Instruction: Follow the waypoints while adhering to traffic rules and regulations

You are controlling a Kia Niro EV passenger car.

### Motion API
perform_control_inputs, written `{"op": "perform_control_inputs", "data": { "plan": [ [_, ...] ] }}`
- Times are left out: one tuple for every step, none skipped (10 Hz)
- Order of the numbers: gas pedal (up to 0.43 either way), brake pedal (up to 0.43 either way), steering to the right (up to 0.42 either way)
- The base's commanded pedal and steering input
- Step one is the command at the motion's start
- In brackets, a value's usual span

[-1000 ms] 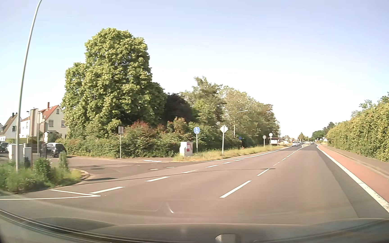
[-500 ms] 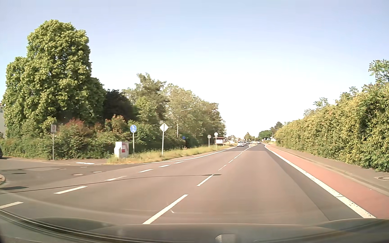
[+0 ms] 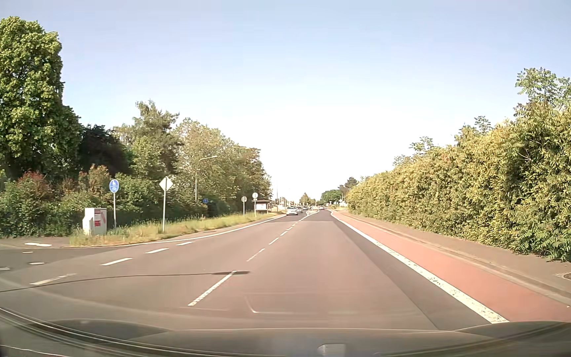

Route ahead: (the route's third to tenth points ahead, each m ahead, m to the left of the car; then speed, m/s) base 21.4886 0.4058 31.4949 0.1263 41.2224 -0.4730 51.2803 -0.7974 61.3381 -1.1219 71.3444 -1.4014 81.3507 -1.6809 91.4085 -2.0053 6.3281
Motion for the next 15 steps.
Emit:
{"op": "perform_control_inputs", "data": {
  "plan": [
    [0.319, 0.018, 0.088],
    [0.331, 0.018, 0.059],
    [0.331, 0.018, 0.039],
    [0.331, 0.018, 0.027],
    [0.331, 0.018, 0.018],
    [0.331, 0.018, 0.016],
    [0.331, 0.018, 0.013],
    [0.331, 0.018, 0.01],
    [0.331, 0.018, 0.008],
    [0.331, 0.018, 0.001],
    [0.331, 0.018, -0.003],
    [0.331, 0.018, -0.006],
    [0.331, 0.018, -0.006],
    [0.331, 0.018, -0.006],
    [0.331, 0.018, -0.006]
  ]
}}
